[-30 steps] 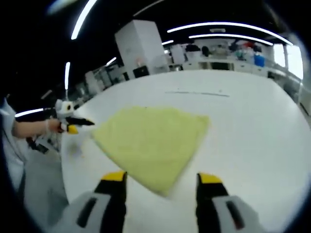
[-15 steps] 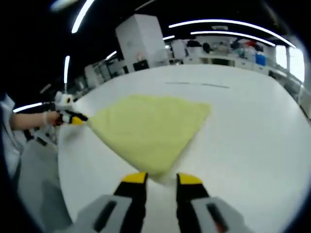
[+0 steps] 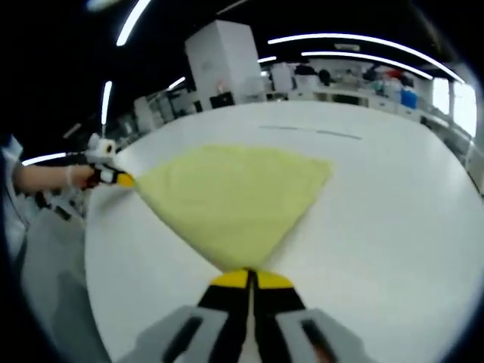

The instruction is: Fold the garment on the visible template until the final outline fits inside the template.

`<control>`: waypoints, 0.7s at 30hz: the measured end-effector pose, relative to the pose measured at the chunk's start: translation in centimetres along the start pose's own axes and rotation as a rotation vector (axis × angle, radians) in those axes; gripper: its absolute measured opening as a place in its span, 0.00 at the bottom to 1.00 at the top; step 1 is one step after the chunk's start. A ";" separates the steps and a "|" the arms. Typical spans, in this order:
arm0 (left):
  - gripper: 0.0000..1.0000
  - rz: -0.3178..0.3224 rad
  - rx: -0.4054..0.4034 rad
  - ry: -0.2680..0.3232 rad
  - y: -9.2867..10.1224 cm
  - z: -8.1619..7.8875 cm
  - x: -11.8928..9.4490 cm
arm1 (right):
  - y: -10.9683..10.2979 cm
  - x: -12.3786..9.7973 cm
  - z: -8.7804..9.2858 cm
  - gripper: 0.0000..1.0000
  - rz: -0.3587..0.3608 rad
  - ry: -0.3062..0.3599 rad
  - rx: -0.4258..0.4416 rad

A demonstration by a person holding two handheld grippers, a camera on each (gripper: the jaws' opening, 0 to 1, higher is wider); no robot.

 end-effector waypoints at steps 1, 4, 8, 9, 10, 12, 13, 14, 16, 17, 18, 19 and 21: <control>0.00 0.001 0.002 0.001 0.0 0.0 -0.1 | 0.0 -0.2 0.0 0.00 -0.004 0.001 -0.003; 0.00 -0.002 -0.008 0.010 -0.1 0.0 -0.6 | 0.0 -1.2 0.1 0.00 -0.014 0.006 -0.020; 0.00 0.008 -0.010 0.006 0.9 0.6 -1.1 | 0.1 -2.2 0.4 0.00 -0.032 0.008 0.018; 0.00 0.012 -0.009 0.003 1.2 0.9 -1.1 | -0.1 -2.4 0.4 0.00 -0.033 0.009 0.020; 0.00 0.013 -0.007 0.000 1.5 1.1 -1.2 | -0.3 -2.7 0.5 0.00 -0.034 0.012 0.018; 0.00 0.022 -0.012 0.005 1.9 1.5 -1.4 | -0.8 -3.5 0.9 0.00 -0.037 0.015 0.015; 0.00 0.025 -0.018 0.013 2.2 1.7 -1.7 | -1.0 -3.7 1.3 0.00 -0.038 0.010 0.024; 0.00 0.027 -0.019 0.015 2.5 2.0 -1.8 | -1.1 -3.9 1.6 0.00 -0.037 0.006 0.032; 0.00 0.033 -0.014 0.005 3.3 2.8 -2.1 | -1.6 -4.9 2.3 0.00 -0.039 -0.004 0.056; 0.00 0.035 -0.006 -0.013 3.7 3.4 -2.3 | -2.0 -5.5 2.7 0.00 -0.042 -0.005 0.058; 0.00 0.037 -0.002 -0.025 4.1 3.8 -2.4 | -2.3 -5.9 3.0 0.00 -0.042 -0.005 0.056; 0.00 0.037 0.001 -0.029 4.4 4.1 -2.6 | -2.6 -6.3 3.3 0.00 -0.042 -0.004 0.058; 0.00 0.046 -0.013 -0.036 5.3 5.0 -3.1 | -3.2 -7.1 4.2 0.00 -0.043 -0.008 0.063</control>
Point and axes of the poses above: the point that each gripper's makers call its tool centre point, and the gripper's own axes: x roughly forward along the fingers, y roughly to its right, z roughly out of its underside, the point moved 3 cm from there along -x, roughly backward along the fingers, and after that the axes turned 14 degrees about z, right-handed, at the moved point
